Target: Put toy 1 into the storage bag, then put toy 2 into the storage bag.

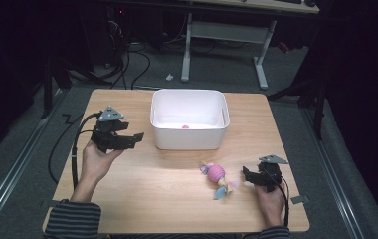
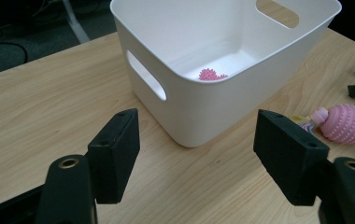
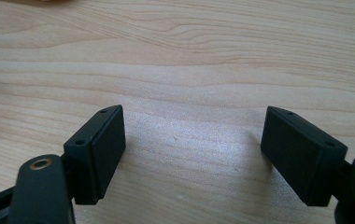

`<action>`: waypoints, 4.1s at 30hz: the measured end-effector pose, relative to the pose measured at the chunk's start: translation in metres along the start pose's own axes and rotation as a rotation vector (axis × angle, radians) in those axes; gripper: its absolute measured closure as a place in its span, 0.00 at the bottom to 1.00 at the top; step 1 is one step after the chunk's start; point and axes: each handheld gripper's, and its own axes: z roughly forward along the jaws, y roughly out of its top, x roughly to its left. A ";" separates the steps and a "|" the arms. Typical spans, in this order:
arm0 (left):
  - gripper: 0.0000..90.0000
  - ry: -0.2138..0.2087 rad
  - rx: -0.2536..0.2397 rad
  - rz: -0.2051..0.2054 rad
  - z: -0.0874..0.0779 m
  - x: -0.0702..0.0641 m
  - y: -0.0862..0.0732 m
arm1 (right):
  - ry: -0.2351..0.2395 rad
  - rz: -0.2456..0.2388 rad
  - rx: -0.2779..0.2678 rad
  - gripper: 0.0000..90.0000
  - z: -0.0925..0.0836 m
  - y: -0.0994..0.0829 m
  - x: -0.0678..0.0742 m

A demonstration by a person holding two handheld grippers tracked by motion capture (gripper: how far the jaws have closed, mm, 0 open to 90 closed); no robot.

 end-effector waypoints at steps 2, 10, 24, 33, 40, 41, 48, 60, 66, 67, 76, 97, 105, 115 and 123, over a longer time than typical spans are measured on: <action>0.35 0.005 0.003 -0.003 0.000 0.000 -0.004 | 0.000 0.000 0.000 0.25 0.000 0.000 0.000; 0.35 0.014 0.011 -0.012 0.005 -0.003 -0.022 | 0.000 0.000 0.000 0.25 0.000 0.000 0.000; 0.35 -0.008 0.009 -0.073 0.013 0.001 -0.050 | 0.001 0.001 0.001 0.25 0.000 0.000 0.000; 0.35 -0.008 0.018 -0.092 0.023 0.000 -0.067 | 0.000 0.004 0.002 0.25 0.000 0.000 0.001; 0.35 0.003 0.019 -0.109 0.031 -0.002 -0.081 | 0.000 0.003 0.002 0.25 0.000 0.000 0.001; 0.35 0.003 0.019 -0.115 0.032 -0.002 -0.083 | -0.001 0.003 0.000 0.25 0.000 0.000 0.001; 0.35 0.045 0.038 -0.131 0.043 -0.003 -0.097 | 0.004 -0.001 0.000 0.25 0.000 0.000 0.001; 0.35 0.094 0.072 -0.070 0.069 -0.017 -0.107 | 0.003 0.000 -0.001 0.25 0.000 0.000 0.001; 0.35 0.110 0.085 -0.043 0.082 -0.018 -0.110 | 0.002 0.002 0.000 0.25 0.000 0.000 0.001; 0.35 0.115 0.089 -0.035 0.083 -0.019 -0.110 | 0.002 0.002 0.000 0.25 0.000 0.000 0.001; 0.35 0.122 0.131 -0.014 0.098 -0.018 -0.115 | 0.002 0.002 0.000 0.25 0.000 0.000 0.001; 0.31 0.103 0.088 -0.024 0.107 -0.015 -0.121 | 0.005 -0.002 0.001 0.25 0.001 0.001 0.001; 0.30 0.104 0.088 -0.027 0.107 -0.014 -0.121 | 0.050 -0.039 0.024 0.27 -0.003 0.001 0.003; 0.30 0.103 0.088 -0.027 0.107 -0.014 -0.121 | 0.064 -0.088 0.033 0.34 -0.020 0.000 0.012; 0.30 0.103 0.088 -0.027 0.107 -0.014 -0.121 | 0.122 -0.118 -0.013 0.35 -0.048 0.003 0.020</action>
